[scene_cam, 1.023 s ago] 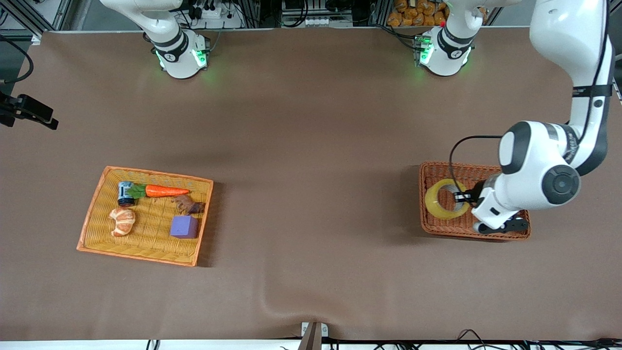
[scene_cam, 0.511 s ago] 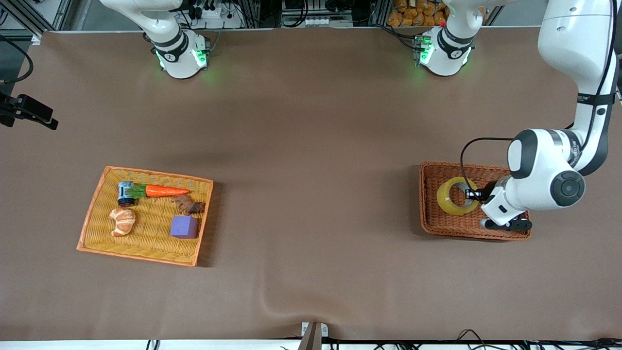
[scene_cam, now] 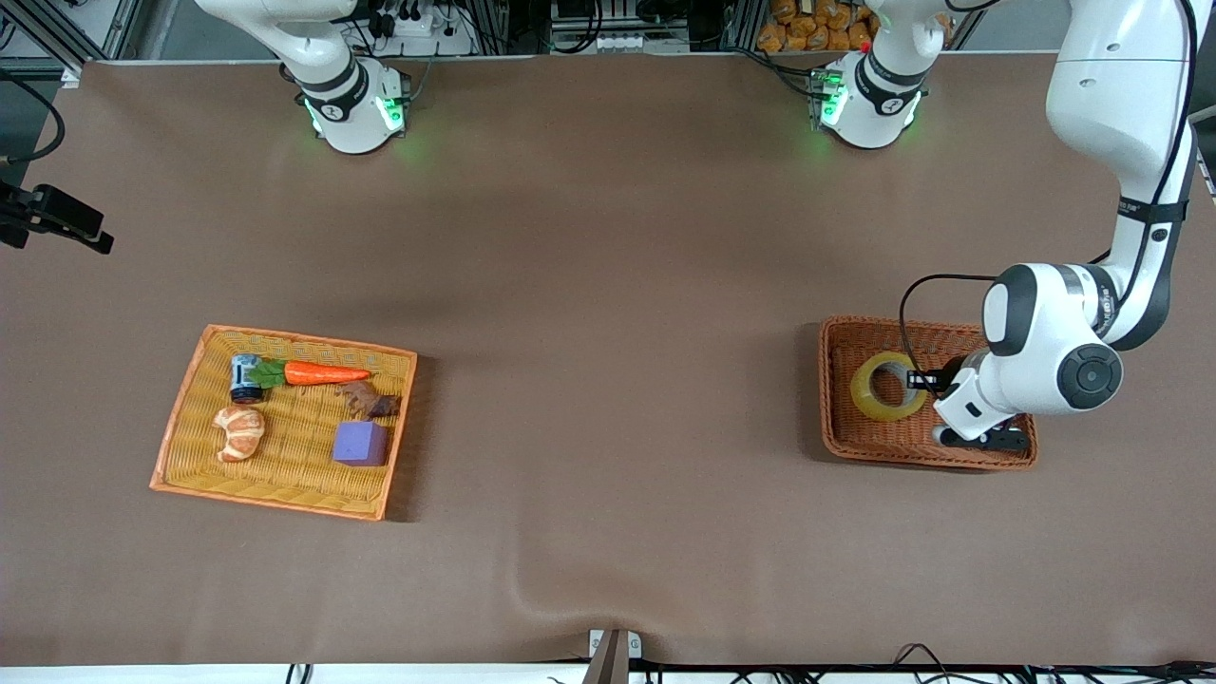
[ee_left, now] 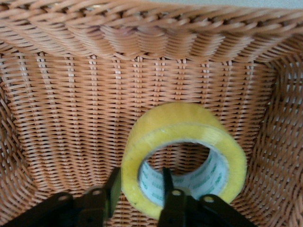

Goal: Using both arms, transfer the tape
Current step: 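Carry the tape over the brown basket and lower it inside, then open the left gripper and raise it away from the tape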

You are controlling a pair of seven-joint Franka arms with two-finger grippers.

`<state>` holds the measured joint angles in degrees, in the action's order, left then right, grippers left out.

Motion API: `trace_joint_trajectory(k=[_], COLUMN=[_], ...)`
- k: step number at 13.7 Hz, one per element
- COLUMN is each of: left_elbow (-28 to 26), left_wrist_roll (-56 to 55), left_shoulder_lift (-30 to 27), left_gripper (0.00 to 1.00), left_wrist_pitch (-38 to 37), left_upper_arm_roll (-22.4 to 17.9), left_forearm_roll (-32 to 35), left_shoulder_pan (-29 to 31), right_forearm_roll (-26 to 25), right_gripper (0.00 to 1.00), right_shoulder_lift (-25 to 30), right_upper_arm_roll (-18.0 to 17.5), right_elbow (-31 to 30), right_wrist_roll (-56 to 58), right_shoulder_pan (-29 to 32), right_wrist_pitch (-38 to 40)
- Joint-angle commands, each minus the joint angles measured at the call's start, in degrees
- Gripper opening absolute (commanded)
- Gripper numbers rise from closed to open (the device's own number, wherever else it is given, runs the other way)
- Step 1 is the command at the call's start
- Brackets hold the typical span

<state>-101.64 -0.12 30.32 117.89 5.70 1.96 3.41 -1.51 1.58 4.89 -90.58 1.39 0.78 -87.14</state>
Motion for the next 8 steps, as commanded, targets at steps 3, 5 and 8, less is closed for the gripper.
trace_joint_trajectory(k=[3,5,8], left_elbow=[2.1,5.9,13.2], left_wrist_roll=[1.4,1.3,1.7], left_shoulder_lift=[-2.0,-3.6,-4.9], left_gripper=[1.00,1.00,1.00], left_wrist_pitch=[-0.6,-4.8,-12.9], left_upper_arm_roll=[0.5,0.6,0.5], left_forearm_roll=[1.1,1.1,1.1], left_shoulder_pan=[0.6,0.6,0.7], right_forearm_roll=[0.4,0.4,0.5], right_gripper=[1.00,1.00,1.00], right_shoulder_lift=[0.3,0.3,0.1], right_upper_arm_roll=[-0.9,-0.9,-0.9], right_elbow=[0.1,0.1,0.1], right_wrist_roll=[-0.2,-0.2,-0.2], right_shoulder_pan=[1.0,1.0,1.4], right_wrist_pitch=[-0.3,-0.3,-0.7])
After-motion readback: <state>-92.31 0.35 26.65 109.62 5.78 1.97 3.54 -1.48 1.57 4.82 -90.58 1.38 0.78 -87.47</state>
